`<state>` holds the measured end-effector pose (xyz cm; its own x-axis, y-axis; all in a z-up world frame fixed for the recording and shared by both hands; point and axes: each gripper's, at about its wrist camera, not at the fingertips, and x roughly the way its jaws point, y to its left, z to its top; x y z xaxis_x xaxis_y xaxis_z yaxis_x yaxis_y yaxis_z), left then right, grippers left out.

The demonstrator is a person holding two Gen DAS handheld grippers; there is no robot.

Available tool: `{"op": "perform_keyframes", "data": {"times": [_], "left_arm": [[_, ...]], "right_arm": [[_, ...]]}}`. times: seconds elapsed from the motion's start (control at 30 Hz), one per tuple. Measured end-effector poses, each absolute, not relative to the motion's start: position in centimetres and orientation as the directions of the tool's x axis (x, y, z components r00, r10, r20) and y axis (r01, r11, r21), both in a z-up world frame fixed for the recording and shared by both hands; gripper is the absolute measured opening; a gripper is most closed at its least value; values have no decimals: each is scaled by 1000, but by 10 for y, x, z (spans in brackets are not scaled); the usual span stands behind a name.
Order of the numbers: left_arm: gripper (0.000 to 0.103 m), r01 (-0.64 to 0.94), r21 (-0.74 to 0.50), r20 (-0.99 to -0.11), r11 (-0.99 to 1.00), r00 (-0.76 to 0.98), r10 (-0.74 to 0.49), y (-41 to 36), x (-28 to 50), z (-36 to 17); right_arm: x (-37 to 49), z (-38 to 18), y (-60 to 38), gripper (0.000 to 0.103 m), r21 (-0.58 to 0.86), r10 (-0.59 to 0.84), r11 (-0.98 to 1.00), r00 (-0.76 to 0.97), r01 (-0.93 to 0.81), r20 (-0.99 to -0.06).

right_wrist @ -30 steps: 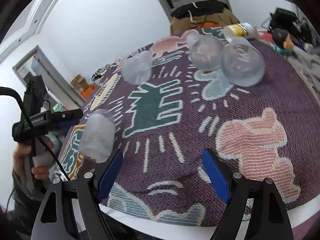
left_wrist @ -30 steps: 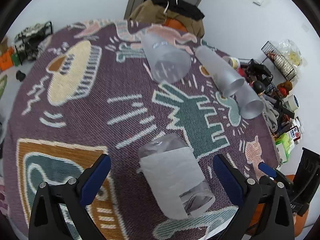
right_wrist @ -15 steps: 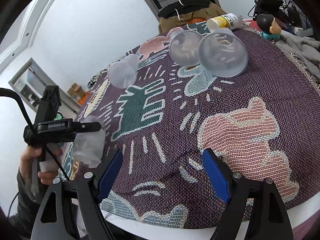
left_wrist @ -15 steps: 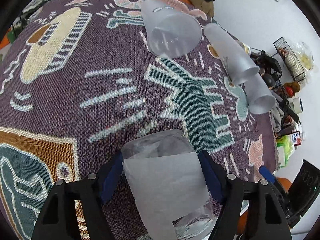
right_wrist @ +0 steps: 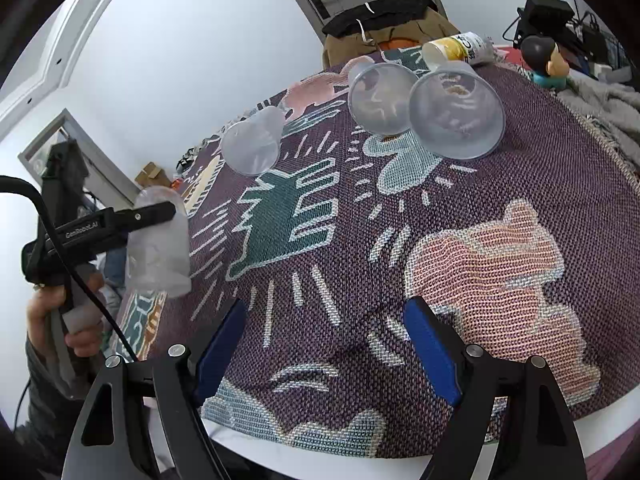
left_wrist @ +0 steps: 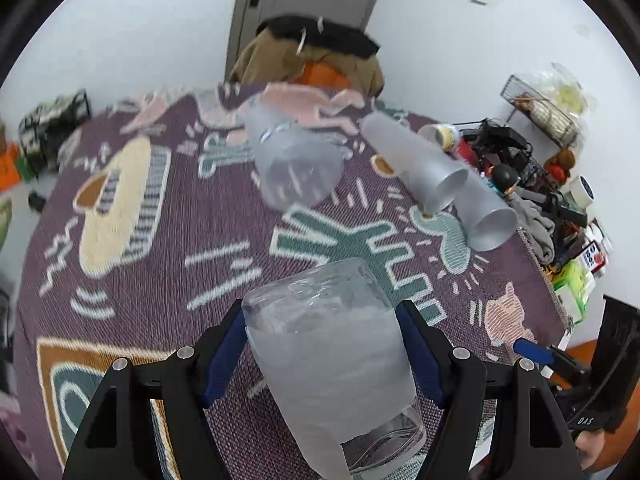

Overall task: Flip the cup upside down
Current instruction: 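Rotate the clear cup with the left gripper, rim toward the blanket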

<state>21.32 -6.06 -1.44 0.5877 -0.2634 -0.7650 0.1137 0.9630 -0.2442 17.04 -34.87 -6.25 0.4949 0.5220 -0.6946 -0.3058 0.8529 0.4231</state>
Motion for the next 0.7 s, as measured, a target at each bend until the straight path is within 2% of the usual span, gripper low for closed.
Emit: {"op": "perform_keyframes", "data": {"times": [0.37,0.57,0.7], "left_arm": [[75,194,-46,-651,980,738,-177,-83,209,-8],[75,209,79,-625,975,772,-115,-101,217,-22],[75,208,116,-610,971,786,-96,-109,221,-31]], "right_arm": [[170,-64,-349,82,422,522,853,496,-308,-694],[172,-66,-354,82,417,512,859,505,-297,-695],[174,-67,-357,82,419,506,862,509,-284,-696]]}}
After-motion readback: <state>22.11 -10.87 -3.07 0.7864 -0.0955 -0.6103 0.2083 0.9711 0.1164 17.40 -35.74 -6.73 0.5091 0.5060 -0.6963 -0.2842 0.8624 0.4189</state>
